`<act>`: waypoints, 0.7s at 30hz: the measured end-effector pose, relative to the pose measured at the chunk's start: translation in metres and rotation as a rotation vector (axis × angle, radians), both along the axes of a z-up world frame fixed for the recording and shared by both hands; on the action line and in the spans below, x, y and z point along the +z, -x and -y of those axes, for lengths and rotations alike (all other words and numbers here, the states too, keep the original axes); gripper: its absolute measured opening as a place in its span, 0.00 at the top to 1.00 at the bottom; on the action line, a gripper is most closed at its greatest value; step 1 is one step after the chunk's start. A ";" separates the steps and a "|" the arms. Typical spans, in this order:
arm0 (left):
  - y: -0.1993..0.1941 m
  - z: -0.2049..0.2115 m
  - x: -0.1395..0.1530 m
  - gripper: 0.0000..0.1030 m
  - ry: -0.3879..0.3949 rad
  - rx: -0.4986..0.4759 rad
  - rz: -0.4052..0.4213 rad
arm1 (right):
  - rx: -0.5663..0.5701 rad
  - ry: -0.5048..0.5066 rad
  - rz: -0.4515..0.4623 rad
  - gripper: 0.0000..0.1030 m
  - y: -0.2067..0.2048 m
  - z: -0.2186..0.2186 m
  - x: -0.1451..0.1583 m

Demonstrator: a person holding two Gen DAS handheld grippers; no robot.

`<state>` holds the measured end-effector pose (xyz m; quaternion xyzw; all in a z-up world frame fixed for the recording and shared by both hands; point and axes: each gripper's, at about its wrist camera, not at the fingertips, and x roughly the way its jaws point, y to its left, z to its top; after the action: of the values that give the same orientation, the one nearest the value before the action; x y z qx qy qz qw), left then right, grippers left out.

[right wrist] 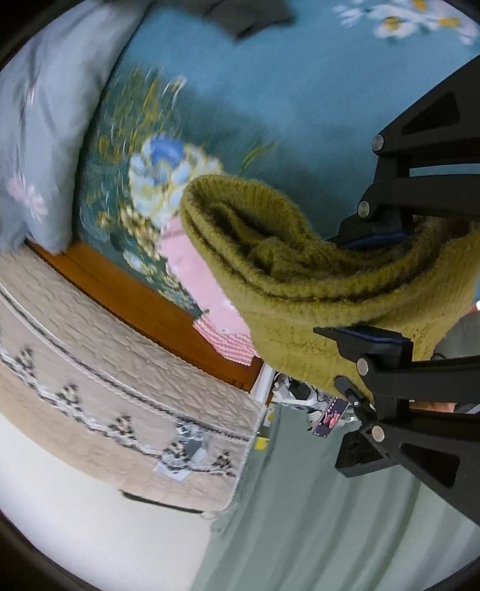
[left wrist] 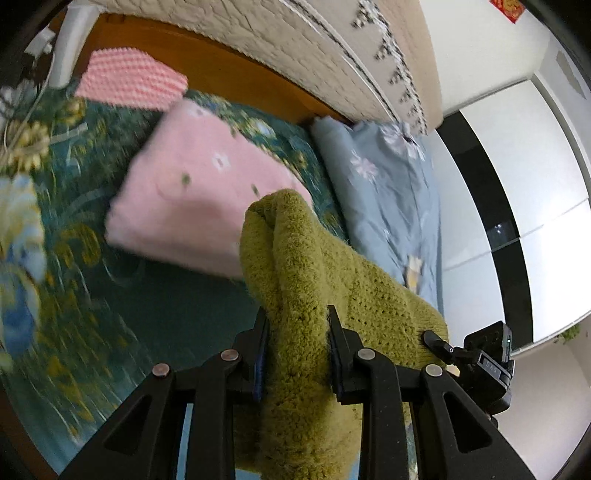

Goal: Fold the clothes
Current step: 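Carry the folded sweater with both grippers toward the pink folded cloth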

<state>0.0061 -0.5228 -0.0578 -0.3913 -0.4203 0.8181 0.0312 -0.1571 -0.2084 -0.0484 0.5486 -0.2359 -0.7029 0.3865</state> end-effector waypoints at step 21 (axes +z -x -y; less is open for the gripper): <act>0.093 0.121 -0.031 0.72 0.144 0.205 0.026 | 0.131 -0.112 -0.128 0.64 0.126 0.171 -0.031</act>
<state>-0.0867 -0.6433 -0.0891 -0.3583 -0.3985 0.8399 -0.0862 -0.2829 -0.3796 -0.0799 0.5376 -0.1346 -0.7218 0.4145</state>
